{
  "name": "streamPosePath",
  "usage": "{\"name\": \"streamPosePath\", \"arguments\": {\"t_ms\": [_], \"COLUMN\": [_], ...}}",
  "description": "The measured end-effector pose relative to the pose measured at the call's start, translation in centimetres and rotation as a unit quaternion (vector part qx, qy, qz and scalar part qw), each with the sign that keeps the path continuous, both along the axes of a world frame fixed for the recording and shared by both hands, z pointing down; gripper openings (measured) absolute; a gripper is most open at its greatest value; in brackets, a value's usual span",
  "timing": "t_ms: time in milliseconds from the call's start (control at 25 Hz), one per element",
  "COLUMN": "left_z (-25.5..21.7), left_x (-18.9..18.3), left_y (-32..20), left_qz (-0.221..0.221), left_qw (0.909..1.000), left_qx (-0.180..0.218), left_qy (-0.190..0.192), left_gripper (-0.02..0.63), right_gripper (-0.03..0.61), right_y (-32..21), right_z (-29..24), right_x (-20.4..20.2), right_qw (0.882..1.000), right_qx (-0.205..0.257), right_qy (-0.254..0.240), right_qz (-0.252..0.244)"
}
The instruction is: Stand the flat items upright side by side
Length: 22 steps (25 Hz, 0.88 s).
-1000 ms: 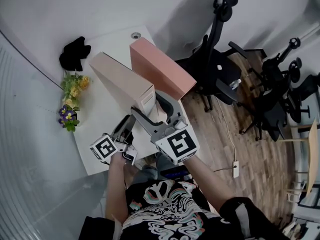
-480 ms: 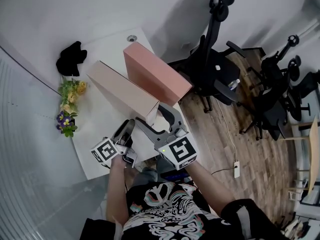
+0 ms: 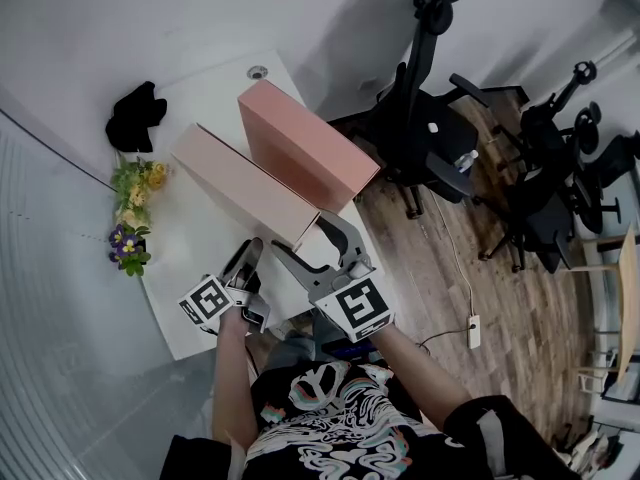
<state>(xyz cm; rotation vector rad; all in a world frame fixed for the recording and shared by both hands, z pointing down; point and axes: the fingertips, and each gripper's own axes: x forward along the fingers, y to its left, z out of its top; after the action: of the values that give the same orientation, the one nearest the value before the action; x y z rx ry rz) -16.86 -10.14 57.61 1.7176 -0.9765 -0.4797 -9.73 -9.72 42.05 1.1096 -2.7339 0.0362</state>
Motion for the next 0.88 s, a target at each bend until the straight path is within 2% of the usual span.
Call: {"name": "streamPosePath", "arguments": {"t_ms": [240, 440, 880], "left_z": [0.5, 1.2, 1.4], "left_x": [-0.1, -0.2, 1.2], "left_y": [-0.1, -0.2, -0.8], "left_qz": [-0.001, -0.001, 0.008], "left_qw": [1.0, 0.9999, 0.9996], "left_qx": [-0.006, -0.013, -0.021], "left_qy": [0.003, 0.004, 0.017], "left_gripper": [0.183, 0.183, 0.17], "right_gripper": [0.285, 0.245, 0.255], "right_y": [0.8, 1.4, 1.0], "right_z": [1.0, 2.0, 1.9], "right_x": [1.0, 1.4, 2.0], "right_qw": [1.0, 0.999, 0.999], "right_qx": [-0.013, -0.031, -0.029], "right_qy": [0.008, 0.001, 0.011], "right_qz": [0.016, 0.011, 0.014]}}
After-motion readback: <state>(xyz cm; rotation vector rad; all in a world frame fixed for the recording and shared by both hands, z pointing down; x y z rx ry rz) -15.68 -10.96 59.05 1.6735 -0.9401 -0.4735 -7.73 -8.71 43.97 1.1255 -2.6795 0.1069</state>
